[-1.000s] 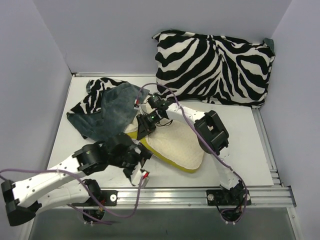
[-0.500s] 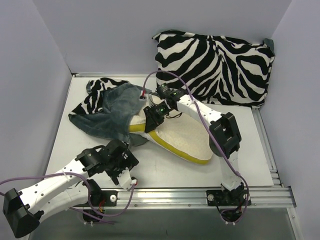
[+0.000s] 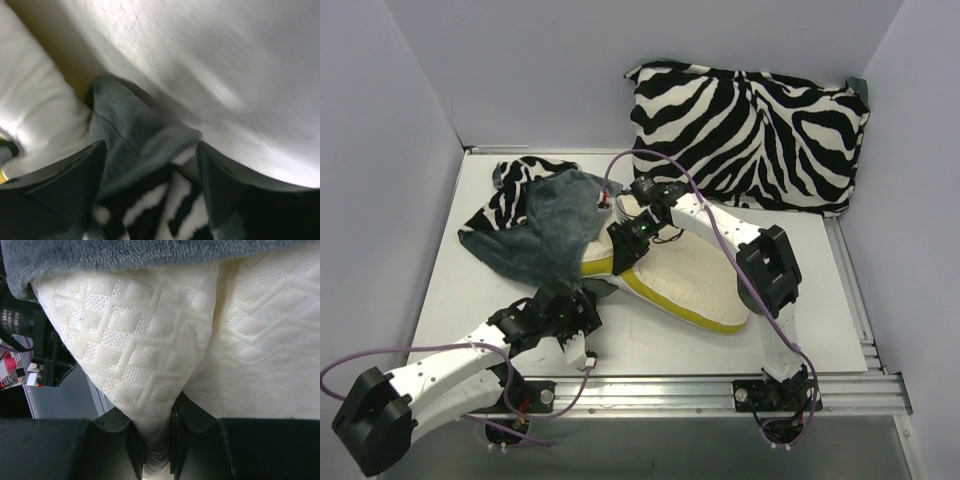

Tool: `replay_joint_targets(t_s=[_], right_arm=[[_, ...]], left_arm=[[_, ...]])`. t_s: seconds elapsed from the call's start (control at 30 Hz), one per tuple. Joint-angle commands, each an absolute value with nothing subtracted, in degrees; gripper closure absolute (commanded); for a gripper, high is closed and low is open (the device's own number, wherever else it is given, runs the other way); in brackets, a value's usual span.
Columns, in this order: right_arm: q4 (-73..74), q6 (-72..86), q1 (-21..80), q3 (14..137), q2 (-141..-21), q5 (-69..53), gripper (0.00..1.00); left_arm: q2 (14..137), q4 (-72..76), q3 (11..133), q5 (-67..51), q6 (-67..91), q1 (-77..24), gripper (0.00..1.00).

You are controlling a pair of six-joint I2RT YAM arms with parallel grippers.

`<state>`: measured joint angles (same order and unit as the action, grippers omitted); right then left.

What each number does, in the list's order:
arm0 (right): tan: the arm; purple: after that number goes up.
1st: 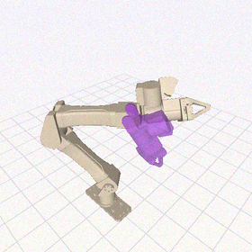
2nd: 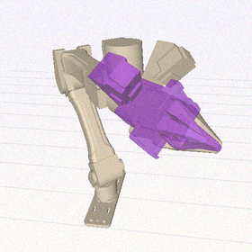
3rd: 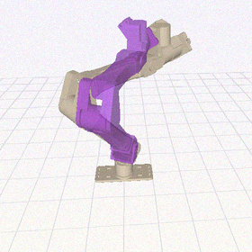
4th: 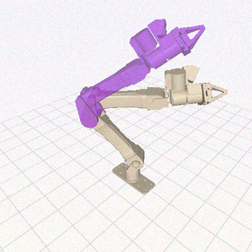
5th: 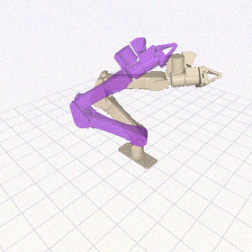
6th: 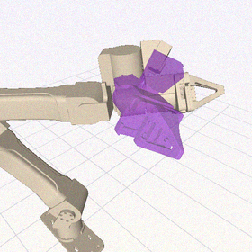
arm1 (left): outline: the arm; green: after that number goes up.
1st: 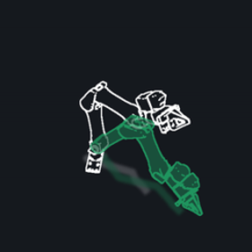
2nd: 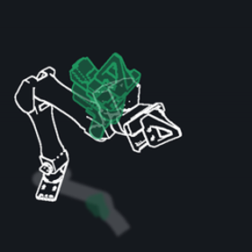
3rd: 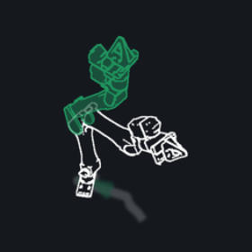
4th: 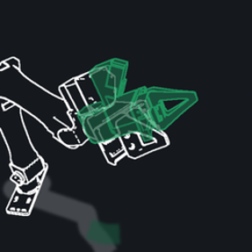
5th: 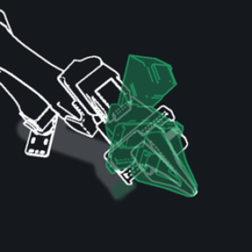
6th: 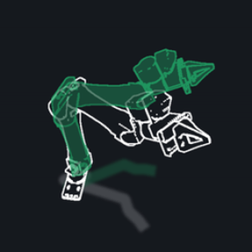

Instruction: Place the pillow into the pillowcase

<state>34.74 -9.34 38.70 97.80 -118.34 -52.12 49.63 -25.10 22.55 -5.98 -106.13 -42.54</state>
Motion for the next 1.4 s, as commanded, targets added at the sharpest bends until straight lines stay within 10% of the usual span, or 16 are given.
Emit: replay_joint_targets(t_s=[0.0,0.1,0.23,0.3,0.93,1.1,1.27,1.37], right_arm=[[37.97,-8.79,39.37,97.56,-113.64,-58.01,1.0],[38.32,-9.14,39.55,97.21,-113.03,-58.09,1.0],[38.41,-8.97,39.73,98.08,-113.55,-58.27,1.0],[38.32,-8.7,39.99,99.05,-114.6,-58.18,1.0],[26.28,7.98,41.4,109.95,-134.81,-51.94,1.0],[19.01,13.62,40.61,98.38,-131.41,-53.17,1.0],[13.72,17.04,40.26,91.24,-125.35,-53.88,0.79],[11.17,18.98,39.64,88.08,-118.69,-53.62,0.5]], left_arm=[[53.07,-9.77,20.74,-9.58,-112.14,-42.1,0.22],[57.38,-4.76,21.44,-10.45,-113.38,-40.79,0.37],[62.04,-2.46,24.25,-12.65,-114.26,-39.99,0.91],[62.75,-2.81,26.71,-14.32,-112.33,-41.13,1.0],[58.62,-23.89,43.85,-22.68,-76.13,-66.79,1.0],[55.99,-31.34,55.26,-15.31,-53.23,-64.0,0.26],[55.54,-45.59,71.52,-15.03,-35.54,-52.49,0.14],[58.0,-51.84,77.86,-13.37,-27.88,-43.79,0.14]])
